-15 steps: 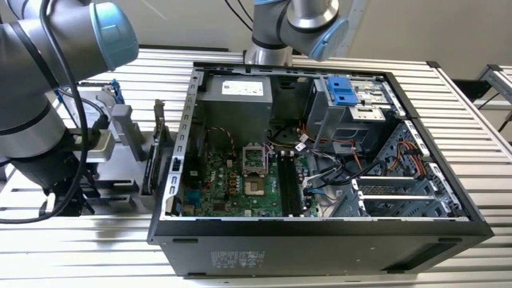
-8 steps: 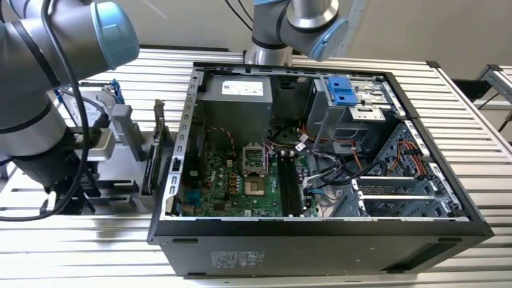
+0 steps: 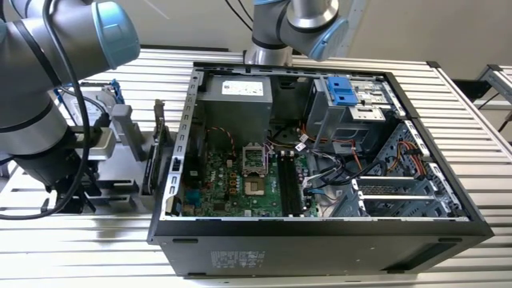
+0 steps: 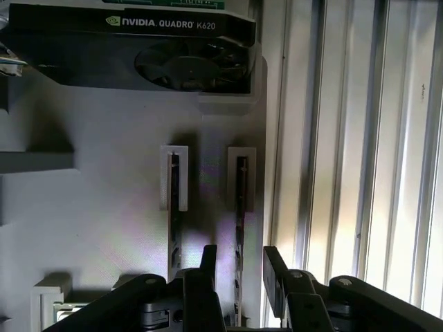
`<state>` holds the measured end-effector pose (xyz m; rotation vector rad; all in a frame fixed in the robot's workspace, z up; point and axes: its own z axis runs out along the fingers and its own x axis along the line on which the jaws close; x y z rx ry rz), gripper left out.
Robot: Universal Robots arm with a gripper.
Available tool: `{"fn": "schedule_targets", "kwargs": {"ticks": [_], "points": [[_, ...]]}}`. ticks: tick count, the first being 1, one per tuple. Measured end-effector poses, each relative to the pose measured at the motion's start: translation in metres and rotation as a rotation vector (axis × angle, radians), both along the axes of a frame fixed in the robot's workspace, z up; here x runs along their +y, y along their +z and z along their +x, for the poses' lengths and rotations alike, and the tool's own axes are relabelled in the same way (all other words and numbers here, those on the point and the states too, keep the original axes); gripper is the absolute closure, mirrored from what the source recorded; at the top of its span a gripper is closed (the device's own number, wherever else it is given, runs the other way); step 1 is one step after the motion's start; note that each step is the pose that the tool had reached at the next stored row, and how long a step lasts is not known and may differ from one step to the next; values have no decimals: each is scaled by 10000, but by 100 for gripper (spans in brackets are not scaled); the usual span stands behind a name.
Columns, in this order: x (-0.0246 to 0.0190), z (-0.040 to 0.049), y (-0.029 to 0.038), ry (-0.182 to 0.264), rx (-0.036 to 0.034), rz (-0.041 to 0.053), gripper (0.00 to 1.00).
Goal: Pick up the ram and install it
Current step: 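Pick up the ram and move it above insertion slot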
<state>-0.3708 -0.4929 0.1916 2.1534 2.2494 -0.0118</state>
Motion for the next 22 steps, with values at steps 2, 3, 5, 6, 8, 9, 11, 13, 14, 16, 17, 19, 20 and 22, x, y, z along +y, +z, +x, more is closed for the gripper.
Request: {"fn": "schedule_targets", "kwargs": {"ticks": [2,3,5,6,8,9,11,13,14,16,17,19,20,22], "points": [[1,0,-1,0,-1,1,0],[1,0,-1,0,-1,1,0],[2,0,-3,-2,-1,1,0],[1,0,-4,-1,-2,2,0],[1,0,-4,0,-1,1,0],[1,0,-4,0,-1,1,0],[1,0,-4,0,-1,0,0],[1,0,-4,0,-1,0,0],[1,0,-4,0,-1,1,0],[1,0,-5,0,-1,2,0],[1,0,-5,-1,-1,2,100],[1,0,-5,-1,-1,2,100],[1,0,-5,-1,-1,1,100],[1,0,-5,0,-1,1,100]]}}
